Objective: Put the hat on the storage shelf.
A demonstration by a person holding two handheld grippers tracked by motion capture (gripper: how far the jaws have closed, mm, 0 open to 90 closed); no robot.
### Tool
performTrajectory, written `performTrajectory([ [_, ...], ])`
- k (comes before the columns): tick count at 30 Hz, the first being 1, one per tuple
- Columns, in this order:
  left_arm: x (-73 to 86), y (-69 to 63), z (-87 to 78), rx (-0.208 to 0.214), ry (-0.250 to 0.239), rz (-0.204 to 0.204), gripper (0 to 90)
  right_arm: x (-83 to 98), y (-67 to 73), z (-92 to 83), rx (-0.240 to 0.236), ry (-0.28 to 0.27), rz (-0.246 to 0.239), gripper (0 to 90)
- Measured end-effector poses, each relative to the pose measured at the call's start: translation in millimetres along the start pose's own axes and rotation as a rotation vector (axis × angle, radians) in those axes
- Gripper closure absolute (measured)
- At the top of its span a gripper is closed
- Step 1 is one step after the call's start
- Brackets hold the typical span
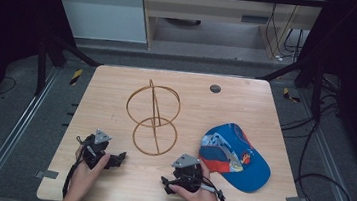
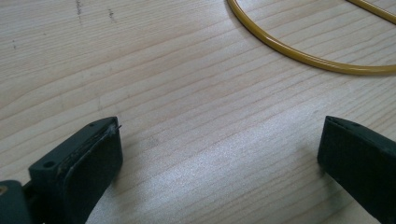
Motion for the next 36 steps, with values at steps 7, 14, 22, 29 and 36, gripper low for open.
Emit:
performTrajectory([
  [7, -1.1, 0.6, 1.2, 0.001, -0.004, -0.004, 0.0, -5.7, -0.6, -10.0, -0.025, 0.037, -0.019, 11.0],
  [14, -0.4, -0.5, 0.7, -0.004, -0.003, -0.007, 0.0, -30.3, -20.2, -61.2, 0.021, 0.052, -0.154, 10.8],
  [22, 0.3, -1.7, 0.3, -0.009, -0.004, -0.011, 0.0, -51.0, -82.6, -118.2, 0.118, 0.101, -0.186, 9.0],
  [29, 0.5, -1.9, 0.2, -0.009, -0.004, -0.01, 0.0, -43.7, -144.6, -138.3, 0.192, 0.18, -0.116, 11.1],
  [36, 0.6, -2.6, 0.0, -0.009, -0.002, -0.011, 0.0, -25.2, -190.6, -119.9, 0.188, 0.26, -0.009, 14.9],
])
Point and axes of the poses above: each handheld gripper's, and its own axes: z roughly forward along the jaws, x roughly out of its underside, y roughly to its left, the point moved 2 cm from there along z, roughly forward along the jaws, and after that the axes turned 14 degrees about x, right-handed, at the moved point
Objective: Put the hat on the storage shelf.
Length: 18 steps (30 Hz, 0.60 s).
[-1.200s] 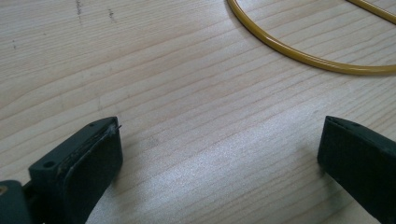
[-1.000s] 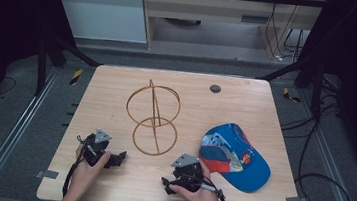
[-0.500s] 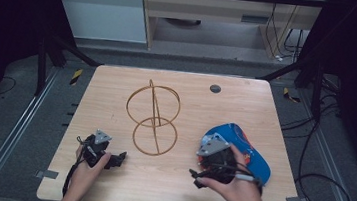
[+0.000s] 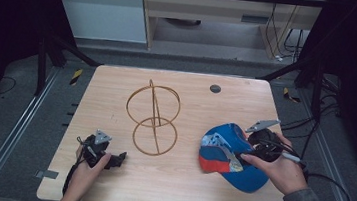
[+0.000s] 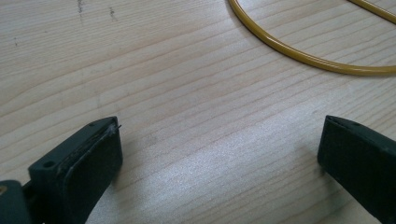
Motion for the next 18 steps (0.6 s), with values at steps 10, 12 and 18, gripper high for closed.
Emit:
performTrajectory([
  [10, 0.1, -0.3, 0.0, 0.0, 0.0, 0.001, 0.0, 2.2, 4.2, 41.8, -0.069, 0.073, 0.001, 18.7],
  [12, 0.1, -0.2, 0.0, 0.0, 0.0, 0.001, 0.0, 1.9, 7.3, 46.0, -0.074, 0.083, -0.019, 22.0],
  [18, 0.1, -0.8, 0.3, 0.002, -0.003, -0.001, 0.0, -0.1, 10.6, 50.3, -0.084, 0.104, -0.034, 46.2],
])
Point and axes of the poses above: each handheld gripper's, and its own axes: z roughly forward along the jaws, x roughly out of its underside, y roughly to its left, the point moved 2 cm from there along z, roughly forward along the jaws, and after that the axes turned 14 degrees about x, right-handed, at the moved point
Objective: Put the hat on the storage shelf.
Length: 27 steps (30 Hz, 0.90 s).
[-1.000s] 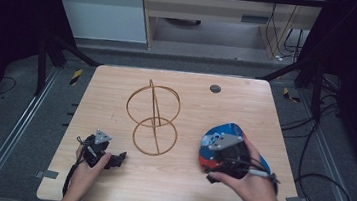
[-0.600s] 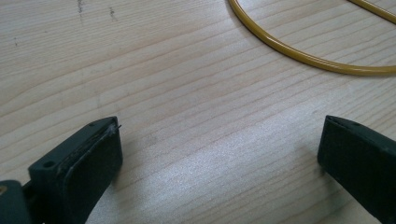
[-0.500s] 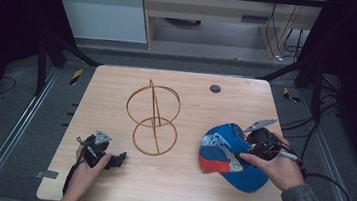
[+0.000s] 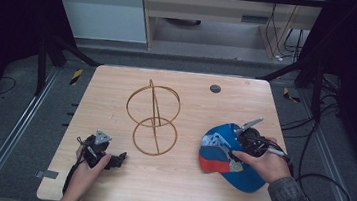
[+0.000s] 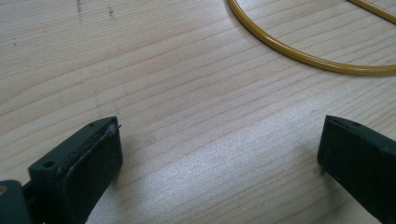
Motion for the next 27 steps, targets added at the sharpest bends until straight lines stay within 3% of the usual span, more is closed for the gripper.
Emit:
performTrajectory([
  [5, 0.0, -0.1, 0.1, 0.001, 0.001, 0.004, 0.0, 1.6, -1.9, -0.5, -0.024, 0.02, -0.003, 71.2],
  [10, 0.0, -0.2, 0.1, 0.001, 0.001, 0.005, 0.0, 3.3, -6.7, -3.9, -0.063, 0.013, 0.001, 86.7],
  [17, 0.0, -0.2, 0.1, 0.001, 0.001, 0.005, 0.0, -1.5, -15.3, -17.4, -0.077, -0.006, 0.006, 89.2],
  [27, 0.0, -0.2, 0.1, 0.001, 0.001, 0.005, 0.0, -29.0, -30.9, -63.5, -0.085, -0.106, -0.021, 89.3],
])
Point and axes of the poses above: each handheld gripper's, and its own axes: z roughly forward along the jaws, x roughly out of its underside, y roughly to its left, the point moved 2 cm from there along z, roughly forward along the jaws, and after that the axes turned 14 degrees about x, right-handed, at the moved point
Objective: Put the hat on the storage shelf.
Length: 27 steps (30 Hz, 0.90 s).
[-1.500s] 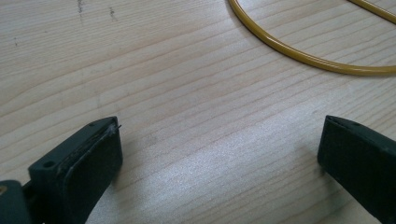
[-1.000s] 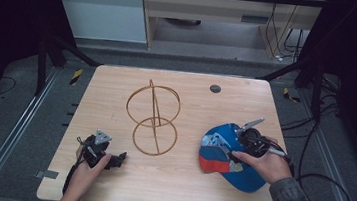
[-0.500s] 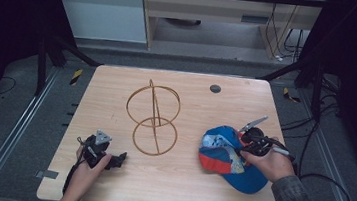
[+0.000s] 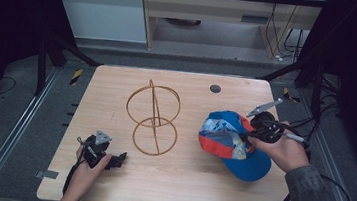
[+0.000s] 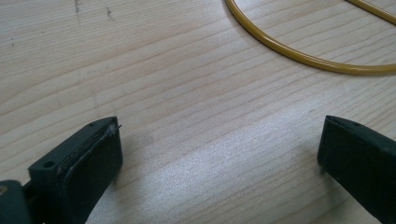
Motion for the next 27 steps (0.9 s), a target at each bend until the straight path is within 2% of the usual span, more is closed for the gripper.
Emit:
performTrajectory([
  [5, 0.0, -0.1, 0.0, 0.001, 0.0, 0.0, 0.0, -18.6, -5.2, -18.1, -0.008, -0.039, -0.012, 89.3],
  [12, 0.0, -0.2, 0.0, 0.001, 0.0, -0.001, 0.0, -43.8, -9.4, -42.5, 0.009, -0.087, -0.034, 89.2],
  [20, 0.1, -0.5, 0.2, 0.001, -0.003, -0.002, 0.0, -68.3, -7.2, -66.5, 0.026, -0.156, -0.043, 89.3],
  [27, 0.0, -0.4, 0.1, 0.0, -0.002, 0.0, 0.0, -93.0, -1.6, -87.2, 0.032, -0.205, -0.071, 89.3],
])
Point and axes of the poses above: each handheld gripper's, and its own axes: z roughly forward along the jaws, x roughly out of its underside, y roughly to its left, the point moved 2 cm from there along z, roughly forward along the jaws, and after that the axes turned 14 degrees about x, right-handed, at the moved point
